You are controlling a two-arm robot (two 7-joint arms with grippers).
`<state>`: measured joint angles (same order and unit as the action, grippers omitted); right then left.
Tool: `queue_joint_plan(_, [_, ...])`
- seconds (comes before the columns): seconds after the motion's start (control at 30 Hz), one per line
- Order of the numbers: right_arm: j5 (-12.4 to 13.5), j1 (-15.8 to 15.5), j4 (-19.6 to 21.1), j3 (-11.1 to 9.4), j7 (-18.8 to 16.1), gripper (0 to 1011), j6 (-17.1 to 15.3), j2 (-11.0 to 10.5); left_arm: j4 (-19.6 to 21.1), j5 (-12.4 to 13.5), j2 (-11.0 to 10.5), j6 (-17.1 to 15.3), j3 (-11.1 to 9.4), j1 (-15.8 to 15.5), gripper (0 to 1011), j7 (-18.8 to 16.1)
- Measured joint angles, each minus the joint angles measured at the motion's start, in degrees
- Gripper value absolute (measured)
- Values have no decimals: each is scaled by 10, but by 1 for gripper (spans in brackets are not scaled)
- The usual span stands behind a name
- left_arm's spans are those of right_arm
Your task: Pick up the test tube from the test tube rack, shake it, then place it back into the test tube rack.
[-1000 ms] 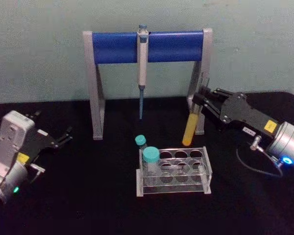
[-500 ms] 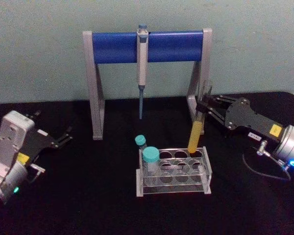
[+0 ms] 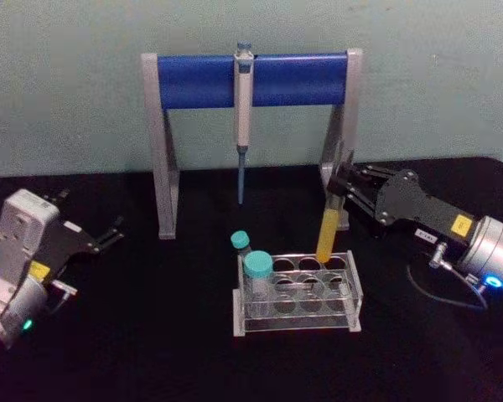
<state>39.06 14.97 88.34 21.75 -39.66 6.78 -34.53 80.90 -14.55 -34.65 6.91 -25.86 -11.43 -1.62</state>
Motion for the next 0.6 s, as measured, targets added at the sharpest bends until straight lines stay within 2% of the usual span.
queue_joint_plan(0.33, [-25, 10, -18, 13, 8, 229, 9, 14, 0, 0, 0, 0, 0, 0, 1001, 0])
queue_joint_plan(0.6, [-32, 18, -38, 20, 4, 229, 11, 24, 0, 0, 0, 0, 0, 0, 1001, 0])
